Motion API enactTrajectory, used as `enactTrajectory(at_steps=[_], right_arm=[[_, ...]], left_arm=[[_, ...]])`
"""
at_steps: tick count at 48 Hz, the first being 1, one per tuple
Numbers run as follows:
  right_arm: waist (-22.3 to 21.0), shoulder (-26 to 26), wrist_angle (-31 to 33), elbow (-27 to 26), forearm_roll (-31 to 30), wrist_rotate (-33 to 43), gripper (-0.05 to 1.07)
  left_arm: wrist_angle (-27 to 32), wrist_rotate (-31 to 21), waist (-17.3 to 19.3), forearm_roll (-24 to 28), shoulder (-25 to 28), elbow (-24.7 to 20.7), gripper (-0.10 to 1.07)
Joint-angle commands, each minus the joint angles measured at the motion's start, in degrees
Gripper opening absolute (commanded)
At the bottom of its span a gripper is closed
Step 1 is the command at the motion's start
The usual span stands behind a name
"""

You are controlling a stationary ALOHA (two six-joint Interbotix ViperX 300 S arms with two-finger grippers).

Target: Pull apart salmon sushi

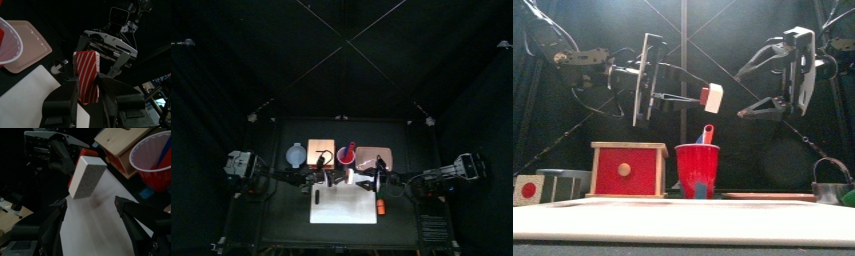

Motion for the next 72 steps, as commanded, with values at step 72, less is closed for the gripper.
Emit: enactTrajectory(at_steps=[72], right_arm=[[1.8,6.3,-15.3,-2.6,-4.3,0.1,0.78]], left_arm=[[-6.6,-0.5,-2.6,4.6,0.2,-1.1,0.63]])
